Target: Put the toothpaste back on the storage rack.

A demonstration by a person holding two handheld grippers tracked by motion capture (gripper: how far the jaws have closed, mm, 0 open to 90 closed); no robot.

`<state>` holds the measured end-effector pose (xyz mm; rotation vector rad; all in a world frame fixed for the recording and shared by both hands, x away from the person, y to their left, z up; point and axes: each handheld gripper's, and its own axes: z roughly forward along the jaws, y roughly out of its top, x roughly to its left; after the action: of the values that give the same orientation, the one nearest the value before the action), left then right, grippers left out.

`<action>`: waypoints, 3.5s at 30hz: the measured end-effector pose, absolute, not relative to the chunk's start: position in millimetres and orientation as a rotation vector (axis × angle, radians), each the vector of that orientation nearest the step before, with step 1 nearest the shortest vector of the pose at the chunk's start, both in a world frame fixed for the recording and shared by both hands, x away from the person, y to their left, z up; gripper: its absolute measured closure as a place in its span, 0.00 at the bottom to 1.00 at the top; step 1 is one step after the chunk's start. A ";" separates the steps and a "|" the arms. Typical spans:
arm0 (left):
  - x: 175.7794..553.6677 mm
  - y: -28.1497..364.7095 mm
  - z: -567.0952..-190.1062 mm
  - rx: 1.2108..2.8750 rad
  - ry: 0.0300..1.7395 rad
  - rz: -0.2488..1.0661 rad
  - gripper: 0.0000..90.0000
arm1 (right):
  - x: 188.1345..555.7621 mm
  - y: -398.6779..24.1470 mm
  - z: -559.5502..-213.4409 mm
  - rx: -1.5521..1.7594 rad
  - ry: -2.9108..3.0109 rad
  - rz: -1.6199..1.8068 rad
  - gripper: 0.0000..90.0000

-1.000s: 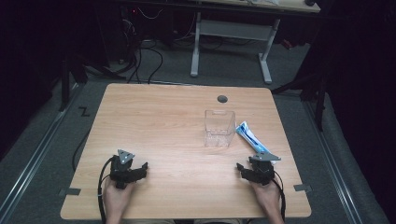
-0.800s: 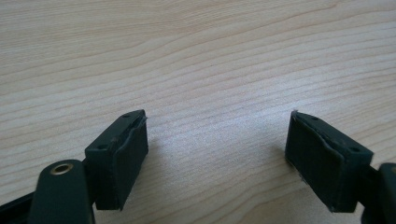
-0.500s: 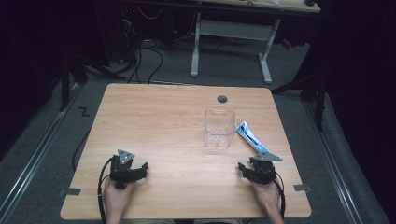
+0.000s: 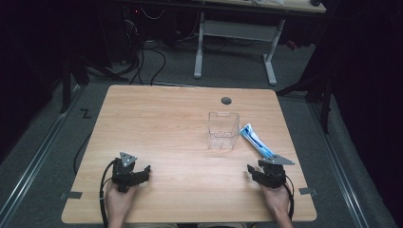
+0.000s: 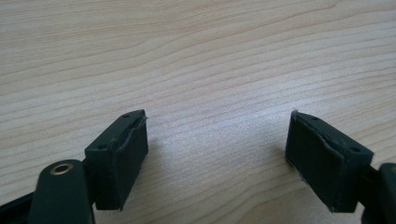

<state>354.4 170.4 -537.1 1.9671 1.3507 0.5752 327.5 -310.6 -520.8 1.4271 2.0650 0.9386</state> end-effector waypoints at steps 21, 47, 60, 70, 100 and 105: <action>354.4 170.4 -537.0 1.967 1.351 0.575 0.24 | 325.4 -331.2 -492.0 1.380 2.038 0.955 0.60; 354.4 170.3 -537.1 1.965 1.352 0.575 0.24 | 365.9 -338.0 -457.4 1.350 2.075 0.832 0.59; 354.4 170.4 -537.0 1.968 1.351 0.575 0.24 | 392.9 -331.0 -445.9 1.337 2.116 0.773 0.58; 354.4 170.4 -536.9 1.969 1.351 0.575 0.24 | 410.0 -322.3 -444.3 1.312 2.148 0.741 0.58; 354.2 170.1 -537.1 1.968 1.350 0.577 0.24 | 446.3 -308.3 -473.1 1.332 2.256 0.593 0.52; 354.1 170.1 -537.0 1.969 1.350 0.576 0.24 | 451.1 -307.2 -475.1 1.342 2.267 0.566 0.51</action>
<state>354.1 170.1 -537.0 1.9688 1.3497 0.5762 451.1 -307.2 -475.1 1.3418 2.2674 0.5661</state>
